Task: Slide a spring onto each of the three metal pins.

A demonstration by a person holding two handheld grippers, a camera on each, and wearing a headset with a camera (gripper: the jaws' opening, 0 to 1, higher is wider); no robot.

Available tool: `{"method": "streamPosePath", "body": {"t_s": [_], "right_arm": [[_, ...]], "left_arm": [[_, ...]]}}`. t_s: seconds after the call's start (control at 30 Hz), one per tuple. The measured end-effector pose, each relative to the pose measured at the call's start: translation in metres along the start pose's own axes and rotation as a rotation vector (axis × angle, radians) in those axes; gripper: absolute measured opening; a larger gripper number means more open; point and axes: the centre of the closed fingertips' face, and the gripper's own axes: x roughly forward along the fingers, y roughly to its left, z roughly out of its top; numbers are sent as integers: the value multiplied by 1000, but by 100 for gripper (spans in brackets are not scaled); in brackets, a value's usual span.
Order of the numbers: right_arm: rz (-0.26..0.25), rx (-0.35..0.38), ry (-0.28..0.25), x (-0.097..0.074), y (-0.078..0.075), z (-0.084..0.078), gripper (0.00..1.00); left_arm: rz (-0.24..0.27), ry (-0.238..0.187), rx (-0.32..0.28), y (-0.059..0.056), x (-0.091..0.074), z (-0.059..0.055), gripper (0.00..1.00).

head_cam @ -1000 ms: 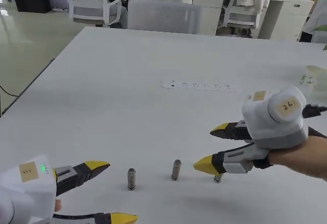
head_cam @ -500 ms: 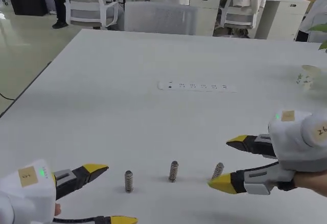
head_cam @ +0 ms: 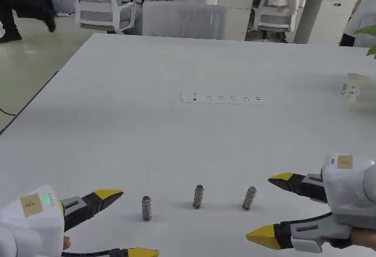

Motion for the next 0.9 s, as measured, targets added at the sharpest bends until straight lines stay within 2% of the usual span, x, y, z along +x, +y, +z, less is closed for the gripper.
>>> {"method": "streamPosePath", "body": {"t_s": [0.33, 0.67, 0.9], "right_arm": [[-10, 27, -24, 3, 1, 0, 76], [-15, 36, -26, 5, 2, 0, 78], [-27, 52, -35, 4, 0, 0, 80]], "left_arm": [[19, -5, -11, 1, 2, -1, 71], [43, -3, -48, 6, 0, -5, 82], [52, -9, -63, 8, 1, -6, 86]]}}
